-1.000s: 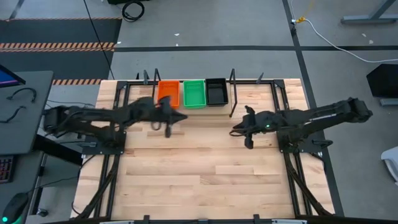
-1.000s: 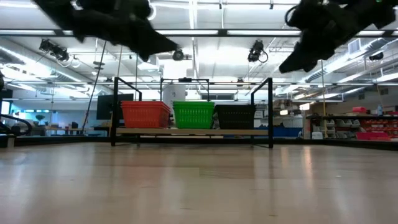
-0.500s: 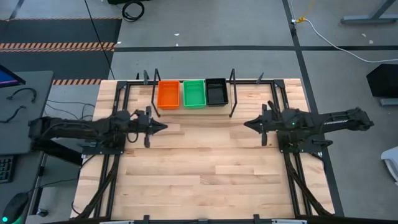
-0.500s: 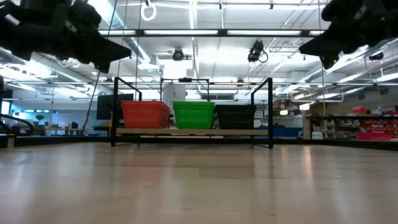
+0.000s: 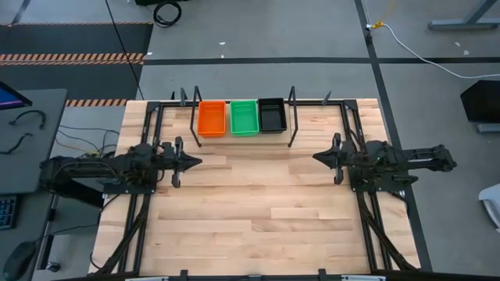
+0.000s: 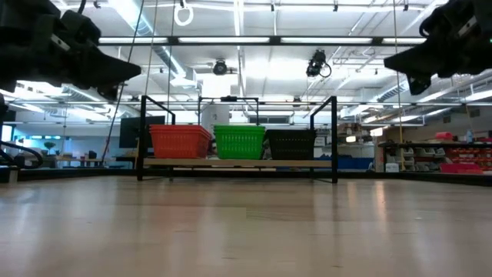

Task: Stack baskets on shelf by color
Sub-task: Return to Home Position

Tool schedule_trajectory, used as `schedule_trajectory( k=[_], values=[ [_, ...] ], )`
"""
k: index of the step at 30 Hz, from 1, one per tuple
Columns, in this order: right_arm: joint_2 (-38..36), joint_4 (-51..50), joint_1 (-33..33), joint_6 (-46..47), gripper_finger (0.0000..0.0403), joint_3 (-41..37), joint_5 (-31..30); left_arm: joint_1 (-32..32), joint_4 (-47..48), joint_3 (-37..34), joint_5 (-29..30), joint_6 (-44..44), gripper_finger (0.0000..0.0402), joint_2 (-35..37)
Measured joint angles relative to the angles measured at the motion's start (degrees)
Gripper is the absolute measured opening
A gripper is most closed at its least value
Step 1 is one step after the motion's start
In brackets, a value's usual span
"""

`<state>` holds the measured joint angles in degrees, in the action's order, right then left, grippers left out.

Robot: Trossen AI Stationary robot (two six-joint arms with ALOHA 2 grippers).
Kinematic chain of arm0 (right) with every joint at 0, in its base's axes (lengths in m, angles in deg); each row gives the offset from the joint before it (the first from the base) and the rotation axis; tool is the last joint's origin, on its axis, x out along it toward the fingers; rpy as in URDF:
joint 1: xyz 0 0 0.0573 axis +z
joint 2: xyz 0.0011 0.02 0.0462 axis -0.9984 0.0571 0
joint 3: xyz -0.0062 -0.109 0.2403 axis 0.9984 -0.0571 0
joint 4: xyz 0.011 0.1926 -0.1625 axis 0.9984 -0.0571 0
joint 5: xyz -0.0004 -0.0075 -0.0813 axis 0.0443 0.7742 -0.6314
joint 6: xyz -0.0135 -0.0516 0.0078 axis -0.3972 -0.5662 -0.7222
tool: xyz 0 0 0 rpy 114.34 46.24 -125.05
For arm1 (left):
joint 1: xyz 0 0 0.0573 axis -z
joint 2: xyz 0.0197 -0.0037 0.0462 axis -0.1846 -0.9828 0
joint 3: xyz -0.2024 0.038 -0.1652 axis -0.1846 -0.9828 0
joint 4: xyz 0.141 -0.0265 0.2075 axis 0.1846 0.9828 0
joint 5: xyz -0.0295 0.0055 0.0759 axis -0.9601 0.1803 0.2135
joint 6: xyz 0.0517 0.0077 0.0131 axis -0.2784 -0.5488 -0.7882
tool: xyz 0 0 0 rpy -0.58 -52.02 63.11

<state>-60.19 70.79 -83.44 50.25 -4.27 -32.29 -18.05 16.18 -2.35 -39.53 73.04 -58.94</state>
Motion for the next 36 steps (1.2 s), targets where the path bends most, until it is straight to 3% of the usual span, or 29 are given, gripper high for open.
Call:
schedule_trajectory(
  k=[4, 9, 17, 36],
  values=[
    [-2.27, 1.98, 0.00, -1.55, 0.0009, -3.59, -0.29, 0.37, 2.91, 0.01, -0.08, -0.07, 0.0003, 2.31],
    [-3.89, 6.65, 0.04, -4.25, 0.0009, -6.94, 3.90, 0.56, 2.88, -0.01, -0.22, -1.15, 0.0003, 4.57],
    [-4.36, 7.46, 0.00, -7.43, 0.0009, -7.06, 5.62, 0.54, 3.06, -0.01, -1.82, -3.38, 0.0005, 5.35],
    [-4.31, 7.45, 0.00, -2.41, 0.0009, -7.06, 8.45, 0.52, 3.03, -0.05, -1.81, -6.08, 0.0021, 5.25]
  ],
)
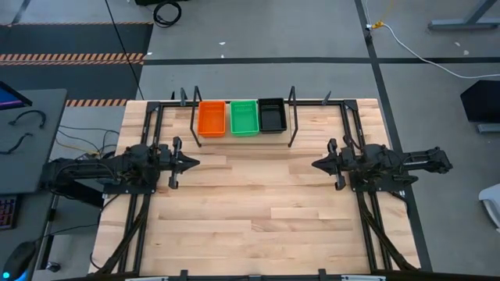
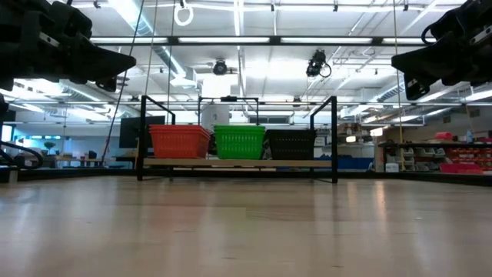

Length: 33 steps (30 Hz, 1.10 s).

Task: Stack baskets on shelf by color
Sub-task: Return to Home Position

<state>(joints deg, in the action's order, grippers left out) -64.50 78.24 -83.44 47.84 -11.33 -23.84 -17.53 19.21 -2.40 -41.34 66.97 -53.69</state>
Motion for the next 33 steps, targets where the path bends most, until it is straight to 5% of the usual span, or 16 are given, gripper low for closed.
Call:
schedule_trajectory(
  k=[33],
  values=[
    [0.00, -0.02, 0.01, 0.00, 0.0010, 0.00, 0.01, 0.00, 0.00, -0.02, 0.02, 0.04, 0.0030, -0.02]
  ],
)
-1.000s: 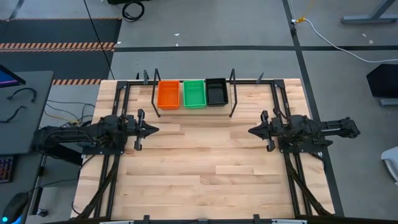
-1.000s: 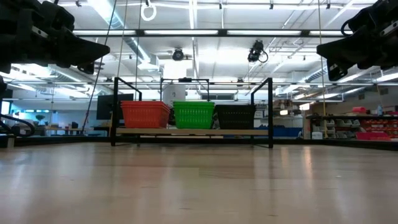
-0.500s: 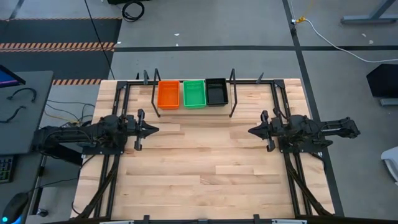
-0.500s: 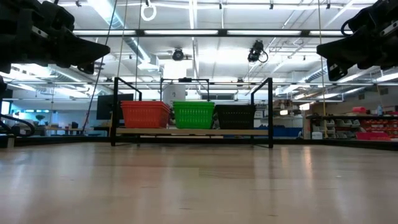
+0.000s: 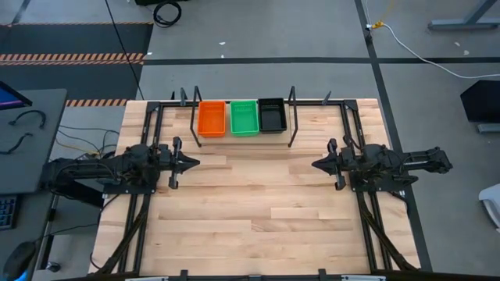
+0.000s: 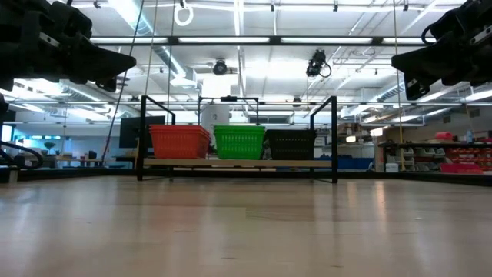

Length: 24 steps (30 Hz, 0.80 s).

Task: Stack baskets on shelf by color
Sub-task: Return to Home Position

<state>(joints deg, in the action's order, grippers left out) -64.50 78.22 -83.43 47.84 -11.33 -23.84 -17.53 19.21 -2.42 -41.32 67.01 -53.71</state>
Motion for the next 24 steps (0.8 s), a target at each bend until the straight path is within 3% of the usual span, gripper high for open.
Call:
schedule_trajectory(
  k=[24],
  values=[
    [0.00, -0.01, -0.01, 0.00, 0.0010, 0.00, 0.00, 0.00, 0.00, -0.02, 0.02, 0.02, 0.0033, -0.02]
  ],
)
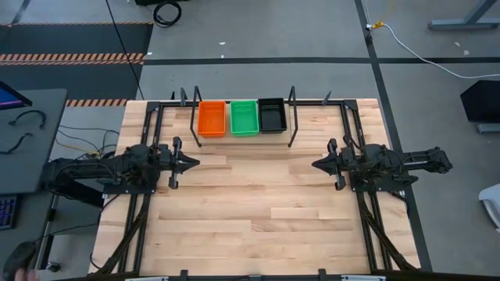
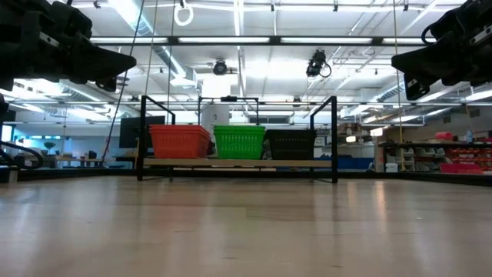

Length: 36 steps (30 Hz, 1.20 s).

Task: Stack baskets on shelf by color
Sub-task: Return to Home Position

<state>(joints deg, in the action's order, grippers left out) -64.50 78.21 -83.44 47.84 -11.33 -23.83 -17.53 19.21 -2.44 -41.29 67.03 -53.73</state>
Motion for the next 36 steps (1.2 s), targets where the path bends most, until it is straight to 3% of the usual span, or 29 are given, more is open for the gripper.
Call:
schedule_trajectory(
  k=[36],
  values=[
    [0.00, 0.00, 0.00, -0.02, 0.0010, 0.00, 0.01, 0.00, 0.00, 0.00, 0.00, 0.00, 0.0029, 0.00]
  ],
)
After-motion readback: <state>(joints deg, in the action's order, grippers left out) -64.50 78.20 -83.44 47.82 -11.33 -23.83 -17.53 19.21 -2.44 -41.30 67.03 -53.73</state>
